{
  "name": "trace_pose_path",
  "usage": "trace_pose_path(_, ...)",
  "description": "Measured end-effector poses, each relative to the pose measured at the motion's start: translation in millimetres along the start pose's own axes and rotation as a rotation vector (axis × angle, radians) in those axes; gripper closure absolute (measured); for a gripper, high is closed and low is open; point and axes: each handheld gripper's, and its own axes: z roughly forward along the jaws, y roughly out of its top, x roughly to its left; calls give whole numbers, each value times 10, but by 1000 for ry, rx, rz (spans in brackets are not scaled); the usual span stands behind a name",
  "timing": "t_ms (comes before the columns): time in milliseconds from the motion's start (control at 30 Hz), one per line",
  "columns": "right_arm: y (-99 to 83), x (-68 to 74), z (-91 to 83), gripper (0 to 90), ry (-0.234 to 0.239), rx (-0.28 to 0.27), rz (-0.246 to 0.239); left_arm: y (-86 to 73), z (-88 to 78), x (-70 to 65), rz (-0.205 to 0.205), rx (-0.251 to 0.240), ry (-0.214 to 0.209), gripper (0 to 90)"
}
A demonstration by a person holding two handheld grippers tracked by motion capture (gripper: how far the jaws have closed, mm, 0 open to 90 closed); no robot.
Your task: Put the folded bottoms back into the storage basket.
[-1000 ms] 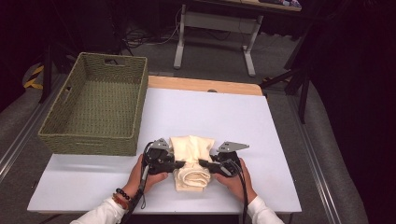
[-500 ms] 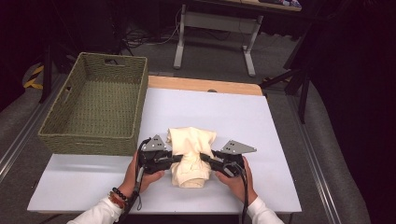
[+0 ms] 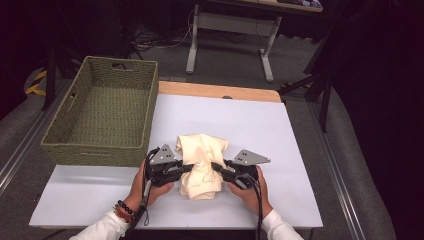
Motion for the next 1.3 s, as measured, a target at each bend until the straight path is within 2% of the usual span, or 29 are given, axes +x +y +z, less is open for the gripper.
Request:
trace_pose_path(167, -90, -62, 131, 470, -4, 72, 89, -65, 75, 68, -21, 34, 14, 769)
trace_pose_path(200, -99, -67, 157, 441, 1, 92, 104, -75, 89, 81, -20, 43, 19, 769)
trace_pose_path(300, -126, -122, 230, 349, -8, 127, 170, -103, 137, 119, -49, 78, 23, 763)
trace_pose_path(333, -126, -122, 230, 349, -8, 127, 170, -103, 137, 119, -49, 78, 23, 753)
trace_pose_path(367, -144, -155, 259, 306, -6, 142, 204, -114, 147, 134, -70, 91, 46, 725)
trace_pose_path(433, -146, -166, 272, 269, -16, 146, 214, -120, 142, 137, -104, 109, 86, 598)
trace_pose_path(500, -141, -169, 287, 261, -16, 156, 218, -129, 134, 143, -136, 121, 104, 490)
trace_pose_path(567, -138, -185, 308, 250, 4, 172, 237, -133, 133, 155, -145, 134, 114, 379)
trace_pose_path(600, -132, -196, 319, 242, 14, 175, 244, -141, 118, 175, -180, 145, 121, 337)
trace_pose_path(633, -132, -196, 319, 242, 14, 175, 244, -141, 118, 175, -180, 145, 121, 316)
trace_pose_path(667, -119, -188, 345, 225, 22, 180, 238, -152, 115, 207, -229, 168, 101, 302)
trace_pose_path(700, -115, -181, 353, 222, 22, 182, 237, -160, 110, 225, -257, 170, 82, 294)
trace_pose_path(767, -103, -168, 374, 220, 30, 188, 229, -180, 128, 262, -298, 185, 32, 294)
trace_pose_path(800, -98, -165, 383, 220, 40, 190, 228, -188, 138, 271, -307, 176, 16, 293)
trace_pose_path(933, -79, -128, 418, 260, 72, 198, 209, -173, 191, 235, -281, 185, -19, 319)
trace_pose_path(1000, -73, -112, 426, 279, 81, 204, 207, -174, 206, 229, -275, 181, -32, 374)
trace_pose_path(1033, -57, -93, 445, 328, 88, 211, 198, -164, 222, 230, -274, 185, -43, 393)
trace_pose_path(1133, -54, -87, 453, 430, 93, 209, 194, -163, 253, 260, -295, 186, -98, 525)
trace_pose_path(1167, -55, -87, 452, 473, 94, 208, 193, -159, 260, 261, -294, 188, -100, 558)
trace_pose_path(1200, -55, -87, 452, 473, 94, 208, 193, -159, 260, 261, -294, 188, -100, 584)
trace_pose_path(1233, -62, -93, 450, 554, 108, 204, 202, -156, 261, 261, -289, 189, -103, 618)
trace_pose_path(1300, -67, -102, 448, 589, 120, 201, 206, -153, 258, 245, -280, 185, -92, 656)
